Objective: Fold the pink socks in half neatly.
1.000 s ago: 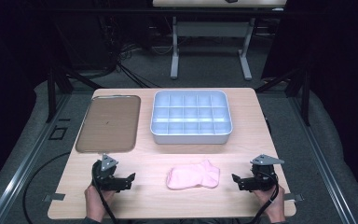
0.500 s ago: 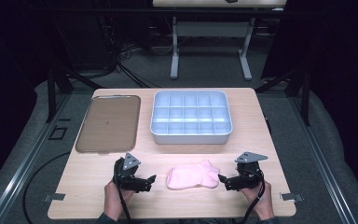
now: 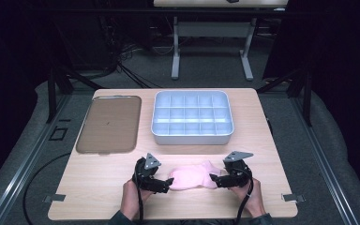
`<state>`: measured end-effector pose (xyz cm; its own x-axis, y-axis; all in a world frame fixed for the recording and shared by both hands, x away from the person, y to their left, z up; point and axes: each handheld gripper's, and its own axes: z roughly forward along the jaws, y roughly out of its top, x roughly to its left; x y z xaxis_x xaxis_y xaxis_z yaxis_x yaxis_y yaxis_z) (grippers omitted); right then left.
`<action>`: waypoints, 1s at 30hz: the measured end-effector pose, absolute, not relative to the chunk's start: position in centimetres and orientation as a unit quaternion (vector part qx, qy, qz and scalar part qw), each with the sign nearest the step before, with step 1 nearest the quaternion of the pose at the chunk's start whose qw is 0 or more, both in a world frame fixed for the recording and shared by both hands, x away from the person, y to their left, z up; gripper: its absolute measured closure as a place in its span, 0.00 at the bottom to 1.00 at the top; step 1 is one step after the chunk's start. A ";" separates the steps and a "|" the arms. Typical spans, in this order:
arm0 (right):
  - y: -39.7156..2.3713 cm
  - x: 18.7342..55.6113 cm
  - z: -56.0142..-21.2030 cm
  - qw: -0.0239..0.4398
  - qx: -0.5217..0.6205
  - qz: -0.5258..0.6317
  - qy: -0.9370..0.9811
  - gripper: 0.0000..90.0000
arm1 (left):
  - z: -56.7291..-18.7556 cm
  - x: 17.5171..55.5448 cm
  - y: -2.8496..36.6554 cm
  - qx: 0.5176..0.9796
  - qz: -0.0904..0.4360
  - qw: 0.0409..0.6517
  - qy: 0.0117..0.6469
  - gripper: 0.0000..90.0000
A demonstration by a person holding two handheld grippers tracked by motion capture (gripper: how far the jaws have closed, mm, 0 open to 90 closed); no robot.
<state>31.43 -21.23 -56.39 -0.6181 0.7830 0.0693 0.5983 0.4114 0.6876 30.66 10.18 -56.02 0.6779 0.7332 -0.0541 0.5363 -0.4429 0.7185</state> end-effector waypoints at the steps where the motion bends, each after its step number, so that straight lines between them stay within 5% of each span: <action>1: -21.2 31.5 -56.5 0.133 0.417 0.344 0.831 0.30 | -56.0 30.7 10.0 0.842 0.136 0.365 0.374 0.12; 16: -20.8 31.6 -57.2 0.141 0.432 0.319 0.831 0.59 | -57.1 30.6 8.3 0.855 0.119 0.349 0.365 0.56; 30: -20.9 31.4 -57.4 0.129 0.427 0.338 0.829 0.76 | -57.4 30.4 8.4 0.858 0.112 0.349 0.360 0.71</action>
<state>31.35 -20.90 -57.43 -0.6027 0.7945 0.0743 0.6202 0.4079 0.6701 30.40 8.40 -57.44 0.7158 0.6958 -0.0588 0.5392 -0.4973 0.6797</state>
